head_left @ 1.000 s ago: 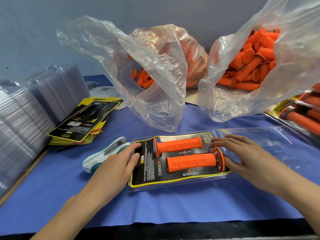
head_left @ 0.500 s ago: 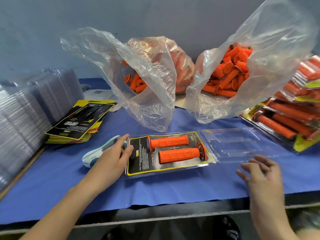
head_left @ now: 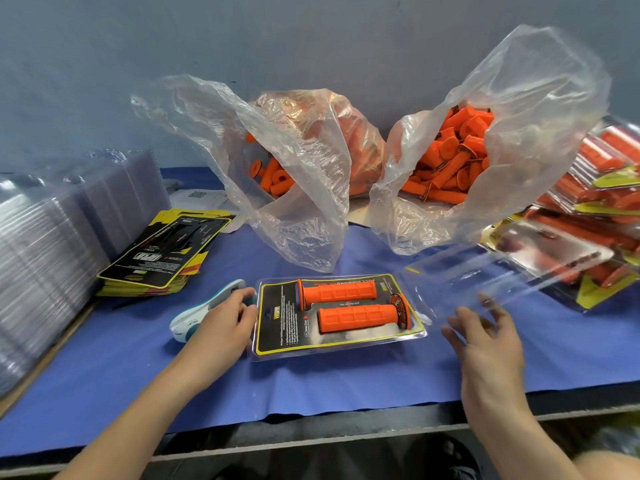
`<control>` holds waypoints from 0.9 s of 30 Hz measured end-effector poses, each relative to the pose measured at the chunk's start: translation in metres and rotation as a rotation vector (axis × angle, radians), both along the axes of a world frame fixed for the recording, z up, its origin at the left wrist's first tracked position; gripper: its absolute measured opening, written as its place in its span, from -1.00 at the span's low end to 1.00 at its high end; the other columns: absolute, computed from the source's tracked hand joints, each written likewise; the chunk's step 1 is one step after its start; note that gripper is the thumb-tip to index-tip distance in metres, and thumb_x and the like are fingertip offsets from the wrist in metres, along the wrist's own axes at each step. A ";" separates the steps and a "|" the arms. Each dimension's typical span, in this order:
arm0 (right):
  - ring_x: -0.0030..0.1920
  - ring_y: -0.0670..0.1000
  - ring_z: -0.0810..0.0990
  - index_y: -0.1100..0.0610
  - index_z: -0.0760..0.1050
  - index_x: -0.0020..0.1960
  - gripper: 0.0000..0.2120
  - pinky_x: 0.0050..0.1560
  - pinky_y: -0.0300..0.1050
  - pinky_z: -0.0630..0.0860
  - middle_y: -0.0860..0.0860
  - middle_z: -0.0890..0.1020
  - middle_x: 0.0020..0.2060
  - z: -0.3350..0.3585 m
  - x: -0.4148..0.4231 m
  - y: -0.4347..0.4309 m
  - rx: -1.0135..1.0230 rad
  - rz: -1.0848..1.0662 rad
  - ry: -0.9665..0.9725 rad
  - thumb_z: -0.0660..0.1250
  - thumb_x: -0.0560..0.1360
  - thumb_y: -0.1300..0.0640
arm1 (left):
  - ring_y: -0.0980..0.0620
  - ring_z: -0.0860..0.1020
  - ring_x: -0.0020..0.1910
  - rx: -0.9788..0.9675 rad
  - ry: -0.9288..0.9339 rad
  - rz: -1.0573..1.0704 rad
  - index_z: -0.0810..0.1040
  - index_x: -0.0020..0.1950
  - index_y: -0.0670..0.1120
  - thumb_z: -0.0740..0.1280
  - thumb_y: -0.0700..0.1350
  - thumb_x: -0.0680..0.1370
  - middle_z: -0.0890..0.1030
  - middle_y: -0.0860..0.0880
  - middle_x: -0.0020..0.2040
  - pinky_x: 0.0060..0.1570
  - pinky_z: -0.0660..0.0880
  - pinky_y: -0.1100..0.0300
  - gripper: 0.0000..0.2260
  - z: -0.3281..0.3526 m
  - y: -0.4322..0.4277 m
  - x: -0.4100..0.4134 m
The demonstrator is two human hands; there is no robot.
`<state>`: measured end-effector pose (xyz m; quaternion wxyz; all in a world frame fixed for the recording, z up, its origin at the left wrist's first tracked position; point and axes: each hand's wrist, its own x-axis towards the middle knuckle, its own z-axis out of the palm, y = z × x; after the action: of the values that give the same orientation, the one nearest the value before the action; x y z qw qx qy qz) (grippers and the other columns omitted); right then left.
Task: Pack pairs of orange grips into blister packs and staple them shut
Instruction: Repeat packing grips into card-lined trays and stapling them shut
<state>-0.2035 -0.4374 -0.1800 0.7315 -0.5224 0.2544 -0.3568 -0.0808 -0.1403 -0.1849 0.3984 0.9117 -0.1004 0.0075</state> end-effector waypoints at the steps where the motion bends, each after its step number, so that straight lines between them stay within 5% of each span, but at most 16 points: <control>1: -0.19 -0.08 0.59 -0.06 0.47 0.23 -0.74 -0.12 -0.30 0.61 0.03 0.53 -0.12 0.000 -0.001 0.001 -0.059 0.004 -0.001 0.27 0.62 0.23 | 0.20 0.53 -0.34 0.005 -0.003 -0.004 0.43 0.36 0.06 0.19 -0.05 0.65 0.54 0.19 -0.36 -0.29 0.46 0.11 -0.73 0.000 0.000 0.000; 12: -0.05 -0.14 0.59 -0.24 0.53 0.15 -0.75 -0.10 -0.45 0.43 -0.18 0.59 -0.07 0.001 -0.014 0.017 -0.733 0.140 0.013 0.29 0.60 0.09 | 0.13 0.52 -0.28 0.040 -0.002 -0.028 0.40 0.39 0.03 0.18 -0.07 0.66 0.55 0.13 -0.26 -0.18 0.48 0.06 -0.70 0.005 -0.001 -0.001; 15: 0.01 -0.09 0.56 -0.14 0.53 0.20 -0.74 -0.05 -0.34 0.42 -0.17 0.53 -0.02 -0.001 -0.015 0.020 -1.036 0.189 0.048 0.30 0.57 0.14 | 0.05 0.55 -0.29 0.034 0.024 -0.035 0.42 0.37 0.06 0.15 -0.10 0.66 0.58 0.08 -0.27 -0.20 0.51 0.05 -0.72 0.003 0.001 0.000; 20: 0.02 0.07 0.51 -0.02 0.60 0.20 -0.67 0.06 -0.05 0.46 -0.06 0.55 0.02 -0.015 -0.017 0.023 -1.516 0.178 0.156 0.44 0.48 0.24 | -0.01 0.54 -0.49 -0.185 0.127 0.004 0.52 0.01 0.06 0.09 -0.23 0.67 0.58 -0.08 -0.37 -0.53 0.45 0.16 -0.73 0.005 0.002 0.001; 24: 0.03 0.10 0.51 -0.01 0.59 0.20 -0.72 0.16 -0.03 0.42 -0.05 0.57 0.05 -0.021 -0.017 0.017 -1.685 0.169 0.167 0.39 0.51 0.19 | 0.01 0.51 -0.56 -0.442 0.333 0.106 0.54 0.05 -0.08 0.09 0.07 0.69 0.52 -0.10 -0.38 -0.59 0.48 0.15 -0.69 0.017 -0.004 0.000; 27: -0.01 0.07 0.53 -0.01 0.61 0.16 -0.75 0.17 -0.05 0.41 -0.08 0.59 0.03 -0.018 -0.016 0.014 -1.734 0.195 0.144 0.22 0.56 0.07 | 0.01 0.47 -0.57 -0.445 0.430 0.136 0.56 -0.05 -0.16 0.17 0.16 0.64 0.50 -0.09 -0.40 -0.61 0.45 0.18 -0.60 0.023 -0.006 -0.002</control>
<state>-0.2191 -0.4238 -0.1976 0.0859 -0.9352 -0.1070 -0.3264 -0.0824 -0.1465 -0.1622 0.5987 0.7875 0.0516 -0.1370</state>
